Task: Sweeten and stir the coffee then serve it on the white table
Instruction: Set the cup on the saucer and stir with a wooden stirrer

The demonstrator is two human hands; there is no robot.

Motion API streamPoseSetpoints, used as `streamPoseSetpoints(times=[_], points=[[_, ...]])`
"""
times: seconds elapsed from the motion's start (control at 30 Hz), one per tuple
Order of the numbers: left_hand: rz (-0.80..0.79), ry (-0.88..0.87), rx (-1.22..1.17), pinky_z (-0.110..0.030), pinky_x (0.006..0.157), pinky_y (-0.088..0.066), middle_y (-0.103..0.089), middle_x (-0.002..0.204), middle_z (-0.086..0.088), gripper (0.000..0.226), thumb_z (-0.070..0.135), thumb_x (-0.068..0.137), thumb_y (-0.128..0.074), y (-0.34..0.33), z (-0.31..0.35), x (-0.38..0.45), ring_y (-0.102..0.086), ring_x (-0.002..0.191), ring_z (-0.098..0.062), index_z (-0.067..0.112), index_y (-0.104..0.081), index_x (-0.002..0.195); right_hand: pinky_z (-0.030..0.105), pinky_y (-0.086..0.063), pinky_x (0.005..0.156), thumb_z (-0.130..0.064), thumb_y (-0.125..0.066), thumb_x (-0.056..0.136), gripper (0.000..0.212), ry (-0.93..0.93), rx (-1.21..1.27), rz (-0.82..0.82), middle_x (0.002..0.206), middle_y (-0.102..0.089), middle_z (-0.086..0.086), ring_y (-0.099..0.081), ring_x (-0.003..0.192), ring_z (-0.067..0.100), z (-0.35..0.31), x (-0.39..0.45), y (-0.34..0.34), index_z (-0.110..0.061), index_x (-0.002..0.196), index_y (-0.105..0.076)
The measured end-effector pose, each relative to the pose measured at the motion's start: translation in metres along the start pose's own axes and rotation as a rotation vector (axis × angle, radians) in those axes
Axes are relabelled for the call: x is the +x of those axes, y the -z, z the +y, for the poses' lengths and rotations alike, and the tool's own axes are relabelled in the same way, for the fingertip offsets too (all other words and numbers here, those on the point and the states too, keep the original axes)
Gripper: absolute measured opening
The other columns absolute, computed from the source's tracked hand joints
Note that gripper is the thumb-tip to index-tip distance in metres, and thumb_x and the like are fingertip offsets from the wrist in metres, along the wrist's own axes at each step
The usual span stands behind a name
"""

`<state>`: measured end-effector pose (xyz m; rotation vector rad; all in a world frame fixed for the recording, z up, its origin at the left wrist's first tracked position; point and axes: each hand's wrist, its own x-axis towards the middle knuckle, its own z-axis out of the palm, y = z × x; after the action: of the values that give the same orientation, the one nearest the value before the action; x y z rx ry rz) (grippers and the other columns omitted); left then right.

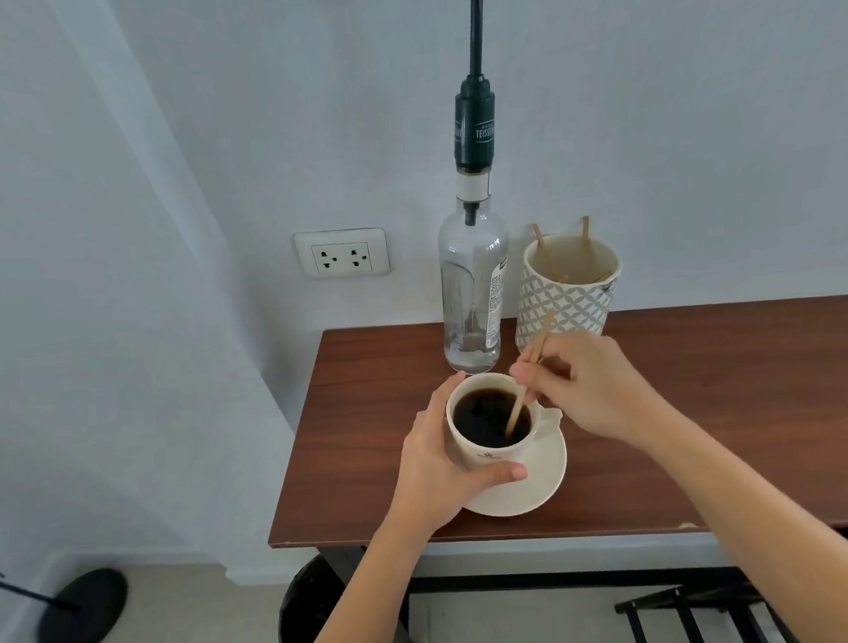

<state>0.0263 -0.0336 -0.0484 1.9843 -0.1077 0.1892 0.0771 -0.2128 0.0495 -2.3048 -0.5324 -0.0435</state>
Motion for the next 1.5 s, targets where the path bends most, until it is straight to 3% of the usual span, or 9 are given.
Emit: streamPoseSetpoints(times=[0.13, 0.33, 0.53, 0.73, 0.9, 1.03, 1.13, 1.3, 1.5], points=[[-0.005, -0.003, 0.003, -0.048, 0.112, -0.046, -0.060, 0.135, 0.025, 0.098, 0.059, 0.053, -0.092, 0.000, 0.000, 0.000, -0.054, 0.133, -0.010, 0.070, -0.035, 0.132, 0.029, -0.053, 0.069, -0.019, -0.065, 0.091, 0.020, 0.068, 0.123, 0.129, 0.070, -0.072, -0.003, -0.064, 0.062, 0.008, -0.002, 0.003, -0.028, -0.013, 0.073, -0.070], [0.003, -0.015, 0.000, -0.048, 0.115, -0.044, -0.059, 0.136, 0.026, 0.096, 0.061, 0.054, -0.091, 0.000, 0.002, -0.001, -0.052, 0.135, -0.007, 0.067, -0.036, 0.132, 0.005, -0.041, 0.065, -0.019, -0.064, 0.092, 0.019, -0.002, -0.052, 0.131, 0.065, -0.071, -0.006, -0.060, 0.068, -0.004, 0.010, -0.001, 0.003, -0.021, 0.074, -0.065], [0.006, -0.016, -0.011, -0.049, 0.113, -0.045, -0.062, 0.136, 0.023, 0.098, 0.066, 0.053, -0.090, 0.000, 0.000, -0.001, -0.055, 0.134, -0.011, 0.067, -0.035, 0.134, 0.017, -0.048, 0.064, -0.016, -0.066, 0.091, 0.017, 0.042, 0.192, 0.140, 0.071, -0.073, -0.002, -0.064, 0.063, 0.005, -0.001, -0.009, -0.026, -0.014, 0.075, -0.070], [0.004, -0.015, -0.004, -0.048, 0.114, -0.045, -0.060, 0.136, 0.026, 0.096, 0.067, 0.053, -0.089, 0.000, 0.002, -0.001, -0.052, 0.135, -0.007, 0.067, -0.036, 0.133, 0.015, -0.045, 0.062, -0.018, -0.062, 0.093, 0.017, 0.044, -0.008, 0.188, 0.069, -0.071, -0.005, -0.060, 0.066, 0.009, 0.013, -0.008, -0.002, -0.013, 0.079, -0.069], [0.006, -0.007, 0.004, -0.048, 0.113, -0.046, -0.061, 0.136, 0.024, 0.099, 0.066, 0.052, -0.090, 0.000, 0.000, -0.001, -0.054, 0.134, -0.010, 0.068, -0.035, 0.134, 0.009, -0.044, 0.064, -0.014, -0.065, 0.091, 0.014, 0.056, 0.193, 0.110, 0.070, -0.072, -0.003, -0.063, 0.064, 0.003, 0.000, -0.013, -0.023, -0.014, 0.078, -0.071], [0.000, -0.003, -0.004, -0.049, 0.113, -0.046, -0.060, 0.137, 0.024, 0.099, 0.064, 0.053, -0.091, -0.001, 0.000, -0.001, -0.053, 0.135, -0.010, 0.061, -0.038, 0.137, 0.018, -0.046, 0.061, -0.019, -0.064, 0.092, 0.014, 0.091, 0.033, 0.241, 0.070, -0.072, -0.004, -0.060, 0.061, 0.007, 0.009, -0.001, -0.019, -0.014, 0.080, -0.070], [0.002, -0.001, 0.009, -0.047, 0.114, -0.045, -0.059, 0.136, 0.027, 0.098, 0.059, 0.054, -0.092, 0.000, 0.000, -0.001, -0.052, 0.135, -0.007, 0.064, -0.037, 0.135, 0.025, -0.050, 0.066, -0.019, -0.063, 0.093, 0.015, 0.078, -0.047, 0.174, 0.068, -0.069, -0.009, -0.062, 0.063, 0.010, 0.011, -0.008, -0.003, -0.014, 0.081, -0.070], [0.001, 0.002, 0.013, -0.048, 0.113, -0.046, -0.061, 0.135, 0.024, 0.099, 0.059, 0.053, -0.093, 0.000, -0.001, 0.000, -0.055, 0.133, -0.010, 0.068, -0.035, 0.133, 0.017, -0.048, 0.064, -0.017, -0.067, 0.090, 0.018, 0.075, 0.176, 0.099, 0.073, -0.073, -0.004, -0.063, 0.064, 0.004, -0.002, -0.012, -0.024, -0.021, 0.073, -0.069], [0.000, -0.002, 0.003, -0.048, 0.114, -0.045, -0.060, 0.136, 0.025, 0.098, 0.057, 0.055, -0.093, 0.000, -0.001, -0.001, -0.052, 0.135, -0.007, 0.061, -0.039, 0.136, 0.014, -0.046, 0.065, -0.020, -0.063, 0.093, 0.015, 0.049, -0.031, 0.187, 0.067, -0.072, -0.005, -0.064, 0.064, 0.007, 0.013, -0.003, -0.002, -0.018, 0.079, -0.068]])
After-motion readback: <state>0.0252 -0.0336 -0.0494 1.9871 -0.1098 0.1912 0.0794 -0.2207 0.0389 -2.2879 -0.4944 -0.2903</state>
